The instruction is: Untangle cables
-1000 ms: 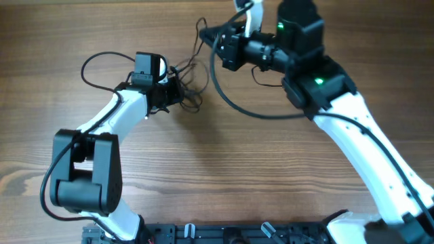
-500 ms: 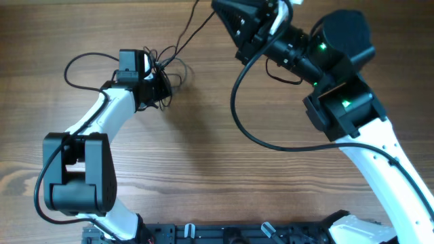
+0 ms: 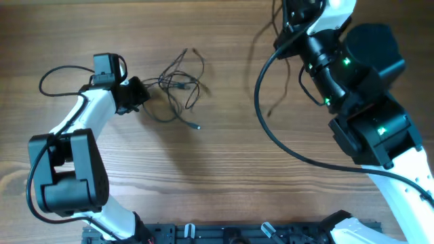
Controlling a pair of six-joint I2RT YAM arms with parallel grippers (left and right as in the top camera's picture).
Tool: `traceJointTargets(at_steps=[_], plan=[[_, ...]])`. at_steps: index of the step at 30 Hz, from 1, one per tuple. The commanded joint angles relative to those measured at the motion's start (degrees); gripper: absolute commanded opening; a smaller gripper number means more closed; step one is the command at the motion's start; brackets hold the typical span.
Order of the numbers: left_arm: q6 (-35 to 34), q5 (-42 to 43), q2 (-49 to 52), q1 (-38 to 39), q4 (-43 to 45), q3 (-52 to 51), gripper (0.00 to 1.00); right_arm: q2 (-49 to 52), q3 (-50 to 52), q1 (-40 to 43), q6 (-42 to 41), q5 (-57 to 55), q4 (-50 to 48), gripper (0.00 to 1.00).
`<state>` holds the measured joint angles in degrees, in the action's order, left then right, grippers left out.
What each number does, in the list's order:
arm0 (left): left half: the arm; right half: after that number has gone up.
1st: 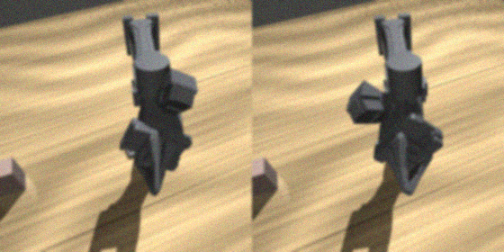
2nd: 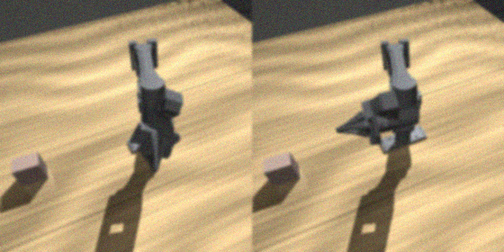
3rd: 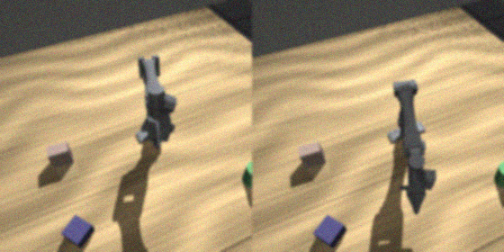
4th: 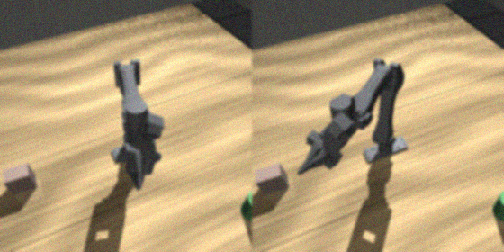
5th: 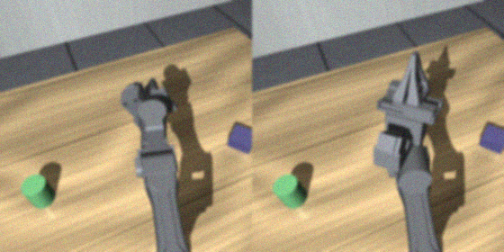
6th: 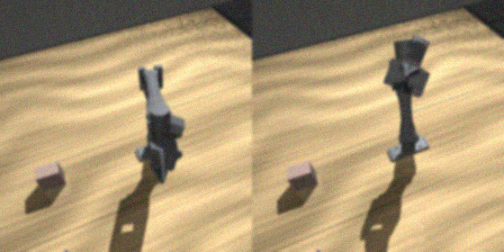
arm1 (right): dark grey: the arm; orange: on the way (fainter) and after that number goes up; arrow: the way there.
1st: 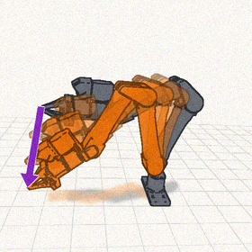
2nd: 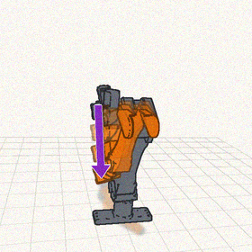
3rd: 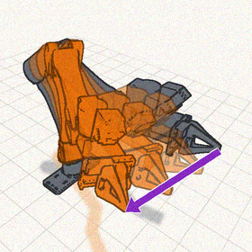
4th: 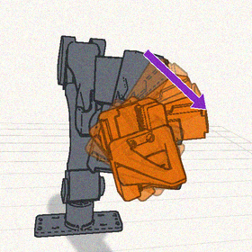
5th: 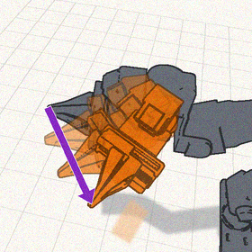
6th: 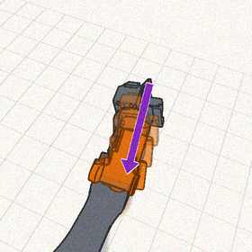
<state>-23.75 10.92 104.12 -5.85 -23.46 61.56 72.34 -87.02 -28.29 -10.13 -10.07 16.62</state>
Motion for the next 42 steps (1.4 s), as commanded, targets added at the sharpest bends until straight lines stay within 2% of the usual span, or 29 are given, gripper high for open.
traceJointTargets(at_steps=[1,3,6,9,14,15,16,17,20,22,25,28,30,33,40,42], plan=[[-0.5,2.4,0.9,-0.8,-0.1,-0.6,0.46,0.8,-0.7,0.3,1.2,-7.6,1.4,0.04],[0.7,6.7,0.9,-0.8,0.1,-0.4,0.53,0.8,-0.7,0.3,1.2,-8.3,3.4,0.04],[8.0,19.2,-0.1,-0.8,-0.2,0.5,0.59,1.4,-0.7,0.3,1.1,-8.2,9.1,0.04],[12.0,26.0,-2.5,-0.8,-0.4,0.5,0.59,3.3,-0.7,1.0,0.5,-7.7,13.6,0.04],[12.2,26.1,-3.5,-0.8,-0.8,0.5,0.64,7.4,-0.7,4.4,0.4,0.2,15.0,0.04],[12.2,25.8,-3.5,-0.8,-0.9,0.5,0.68,8.0,-0.7,5.7,-0.6,1.6,15.3,0.04],[12.2,25.2,-3.5,-0.8,-0.9,0.5,0.83,8.5,-0.7,7.6,-2.0,3.4,15.6,0.04],[12.2,24.6,-3.5,-0.8,-1.2,0.5,0.87,8.9,-0.7,9.9,-2.8,5.6,15.2,0.04],[11.6,24.4,-3.5,-0.8,-1.2,0.5,0.89,9.4,-0.7,18.8,-4.0,19.3,6.4,0.04],[11.3,24.4,-3.5,-0.8,-1.2,0.5,0.91,9.5,-0.7,23.5,-5.7,23.7,1.0,0.04],[11.3,24.4,-3.5,-0.8,-1.3,0.5,0.93,9.9,-0.7,30.1,-9.8,23.7,-4.4,0.04],[11.3,24.4,-3.5,-0.8,-1.2,0.5,0.98,10.9,-0.7,35.2,-9.8,23.7,-8.9,0.04],[11.3,24.4,-3.5,-0.8,-1.2,0.5,1.0,12.0,-0.7,37.9,-9.4,23.7,-8.6,0.04],[11.4,24.3,-3.5,-0.8,-1.2,0.5,1.0,15.2,-0.7,41.9,-9.6,23.7,-2.0,0.04],[11.3,23.1,-3.5,-0.8,-1.3,0.5,1.0,23.5,-0.6,50.2,-12.5,23.4,24.3,0.04],[11.3,23.1,-3.5,-0.8,-1.3,0.5,1.0,25.0,-0.6,52.1,-12.5,21.1,29.3,0.04]])
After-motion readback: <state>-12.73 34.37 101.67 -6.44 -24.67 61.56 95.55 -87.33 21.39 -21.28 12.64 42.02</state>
